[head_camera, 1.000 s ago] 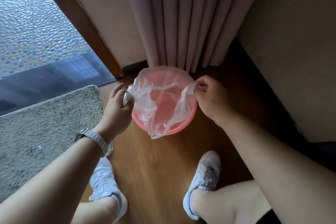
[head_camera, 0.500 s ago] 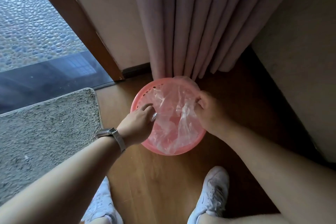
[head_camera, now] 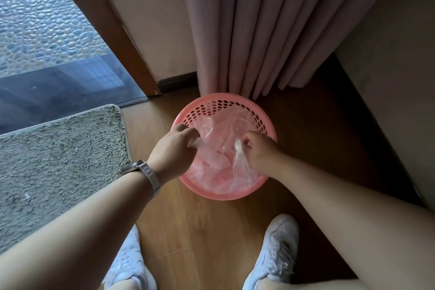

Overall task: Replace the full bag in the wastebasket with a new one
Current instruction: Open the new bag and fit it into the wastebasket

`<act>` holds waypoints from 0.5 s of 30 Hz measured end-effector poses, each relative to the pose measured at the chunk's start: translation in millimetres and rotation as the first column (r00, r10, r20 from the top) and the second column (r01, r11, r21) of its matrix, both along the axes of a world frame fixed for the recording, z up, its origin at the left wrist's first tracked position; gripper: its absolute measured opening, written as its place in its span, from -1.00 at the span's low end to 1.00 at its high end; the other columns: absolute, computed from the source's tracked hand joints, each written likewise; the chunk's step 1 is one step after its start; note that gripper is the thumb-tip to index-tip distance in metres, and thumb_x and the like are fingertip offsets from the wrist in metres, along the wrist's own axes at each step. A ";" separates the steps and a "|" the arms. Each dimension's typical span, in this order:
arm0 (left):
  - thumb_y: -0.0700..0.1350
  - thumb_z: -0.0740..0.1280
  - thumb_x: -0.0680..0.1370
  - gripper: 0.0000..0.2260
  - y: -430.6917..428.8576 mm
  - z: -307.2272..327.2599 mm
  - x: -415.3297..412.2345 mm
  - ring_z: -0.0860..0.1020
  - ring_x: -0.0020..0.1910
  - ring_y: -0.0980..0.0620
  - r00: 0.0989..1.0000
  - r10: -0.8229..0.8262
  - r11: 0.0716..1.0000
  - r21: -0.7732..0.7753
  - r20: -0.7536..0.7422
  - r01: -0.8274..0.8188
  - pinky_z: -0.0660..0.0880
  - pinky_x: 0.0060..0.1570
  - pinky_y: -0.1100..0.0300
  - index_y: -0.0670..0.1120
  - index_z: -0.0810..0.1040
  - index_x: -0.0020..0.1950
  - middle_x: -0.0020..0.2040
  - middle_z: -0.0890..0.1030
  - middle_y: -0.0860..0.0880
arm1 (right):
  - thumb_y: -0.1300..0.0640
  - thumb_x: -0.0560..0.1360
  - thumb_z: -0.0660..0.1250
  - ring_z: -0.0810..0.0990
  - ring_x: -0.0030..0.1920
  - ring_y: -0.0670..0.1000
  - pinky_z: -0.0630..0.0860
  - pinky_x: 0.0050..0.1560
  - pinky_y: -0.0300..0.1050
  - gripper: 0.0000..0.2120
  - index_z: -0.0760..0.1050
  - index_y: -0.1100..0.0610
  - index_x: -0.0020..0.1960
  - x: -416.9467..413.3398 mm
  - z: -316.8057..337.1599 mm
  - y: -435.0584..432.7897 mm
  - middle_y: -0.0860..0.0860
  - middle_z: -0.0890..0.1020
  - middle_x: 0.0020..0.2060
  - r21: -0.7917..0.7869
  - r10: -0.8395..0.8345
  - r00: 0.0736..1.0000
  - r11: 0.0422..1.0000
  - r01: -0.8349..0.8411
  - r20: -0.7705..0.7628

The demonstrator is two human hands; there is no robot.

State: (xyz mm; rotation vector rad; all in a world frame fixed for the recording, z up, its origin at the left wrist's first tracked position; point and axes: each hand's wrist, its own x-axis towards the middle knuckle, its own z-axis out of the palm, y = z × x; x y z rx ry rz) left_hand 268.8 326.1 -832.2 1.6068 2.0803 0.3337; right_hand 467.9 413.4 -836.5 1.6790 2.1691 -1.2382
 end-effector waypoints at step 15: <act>-0.06 0.41 0.42 -0.51 -27.1 37.2 -38.1 0.47 0.27 -0.13 0.841 -0.318 0.940 -0.030 -0.437 0.340 0.46 0.20 -0.09 0.03 0.43 0.35 0.32 0.48 -0.08 | 0.35 0.47 0.24 0.49 0.08 0.01 0.36 -0.25 -0.28 -0.79 0.45 0.04 -0.15 62.1 54.6 7.9 -0.03 0.45 0.06 0.236 -0.004 1.000 0.972 0.009 -0.021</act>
